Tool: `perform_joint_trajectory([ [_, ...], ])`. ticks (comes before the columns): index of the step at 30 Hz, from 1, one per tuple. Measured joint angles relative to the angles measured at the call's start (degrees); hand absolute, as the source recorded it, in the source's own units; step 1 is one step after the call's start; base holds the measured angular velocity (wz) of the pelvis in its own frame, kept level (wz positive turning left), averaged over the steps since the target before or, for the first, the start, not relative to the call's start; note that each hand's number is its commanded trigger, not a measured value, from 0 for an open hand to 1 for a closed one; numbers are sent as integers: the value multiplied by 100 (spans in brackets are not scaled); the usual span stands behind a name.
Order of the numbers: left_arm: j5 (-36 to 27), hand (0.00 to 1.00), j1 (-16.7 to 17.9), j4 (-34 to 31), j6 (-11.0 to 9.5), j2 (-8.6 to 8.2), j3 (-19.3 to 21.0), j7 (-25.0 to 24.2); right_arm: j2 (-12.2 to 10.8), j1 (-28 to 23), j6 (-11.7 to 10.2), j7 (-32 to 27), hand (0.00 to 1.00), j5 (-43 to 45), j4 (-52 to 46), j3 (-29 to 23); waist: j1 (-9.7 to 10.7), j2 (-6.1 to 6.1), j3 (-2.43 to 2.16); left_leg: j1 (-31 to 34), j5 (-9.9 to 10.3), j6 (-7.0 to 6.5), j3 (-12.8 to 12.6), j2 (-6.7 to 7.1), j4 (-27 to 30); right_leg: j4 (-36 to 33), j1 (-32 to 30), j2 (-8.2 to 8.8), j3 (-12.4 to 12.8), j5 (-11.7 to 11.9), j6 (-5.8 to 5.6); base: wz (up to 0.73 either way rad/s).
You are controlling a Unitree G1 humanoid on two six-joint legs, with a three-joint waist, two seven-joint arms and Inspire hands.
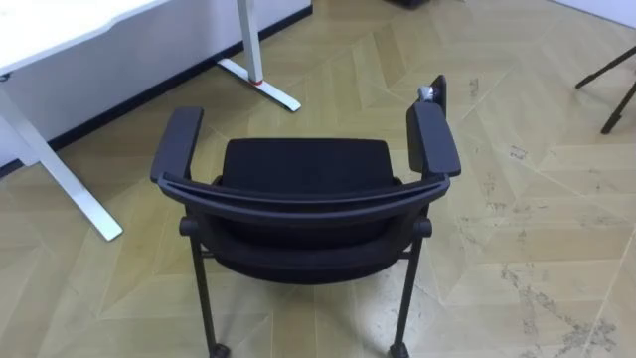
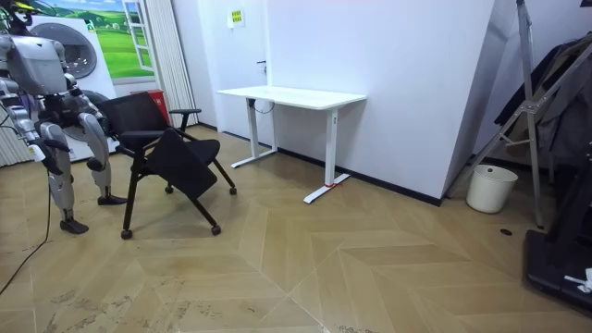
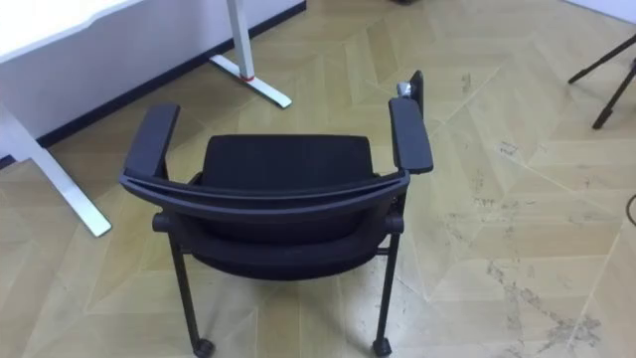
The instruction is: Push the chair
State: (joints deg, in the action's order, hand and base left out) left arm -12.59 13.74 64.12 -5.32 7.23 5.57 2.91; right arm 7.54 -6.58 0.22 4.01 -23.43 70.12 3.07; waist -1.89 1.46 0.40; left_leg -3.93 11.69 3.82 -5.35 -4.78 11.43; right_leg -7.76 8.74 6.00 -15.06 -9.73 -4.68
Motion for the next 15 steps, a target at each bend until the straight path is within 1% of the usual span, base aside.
perform_joint_trajectory([
  [1, 82, 0, 0, 0, 1, 0, 1, 21, 0, -11, -5, 8, 0, 2, 37, -12, 1, -22, 17, -17, 0, 0, 2, 0, 1, 3, 7, 0, 0, 0, 0, 0],
  [6, 104, 0, -52, 5, 2, -4, -29, 160, 2, 91, -15, 35, 0, 4, 128, 15, -3, -20, 22, -29, 0, 0, -3, 0, -20, 4, 22, 0, 9, -6, -4, 0],
  [7, 108, 0, -71, 5, 2, -4, -31, 182, 2, 97, -15, 35, 0, 1, 129, 9, 36, -20, 22, -19, 1, 0, 6, 1, -22, 8, 24, 0, 3, -6, -4, 0],
  [10, 110, 0, -2, 4, 1, -4, -11, 192, 2, 90, -15, 39, 0, -76, 118, -15, 22, -15, 17, 5, 0, 0, 28, 5, 5, 8, 27, -1, -4, -6, -4, 4],
  [12, 217, 0, 34, 0, -1, -3, 38, 195, 2, 87, -15, 43, 0, -69, 119, -57, 17, -1, -6, 23, 0, 0, 72, 12, 24, 2, 31, 0, -33, -6, -4, 9],
  [13, 220, 0, 58, 0, -1, -1, 45, 213, 4, 96, -16, 39, 0, -66, 120, -62, -8, -13, -17, 23, 0, 0, 79, 13, 24, 1, 34, 0, -41, -6, -4, 5],
  [15, 215, 0, 102, 0, -1, -2, 44, 293, 5, 99, -18, 32, 0, -74, 136, -55, -23, -8, -12, 20, 0, 0, 81, 13, 24, 2, 38, 2, -59, -6, -4, 2],
])
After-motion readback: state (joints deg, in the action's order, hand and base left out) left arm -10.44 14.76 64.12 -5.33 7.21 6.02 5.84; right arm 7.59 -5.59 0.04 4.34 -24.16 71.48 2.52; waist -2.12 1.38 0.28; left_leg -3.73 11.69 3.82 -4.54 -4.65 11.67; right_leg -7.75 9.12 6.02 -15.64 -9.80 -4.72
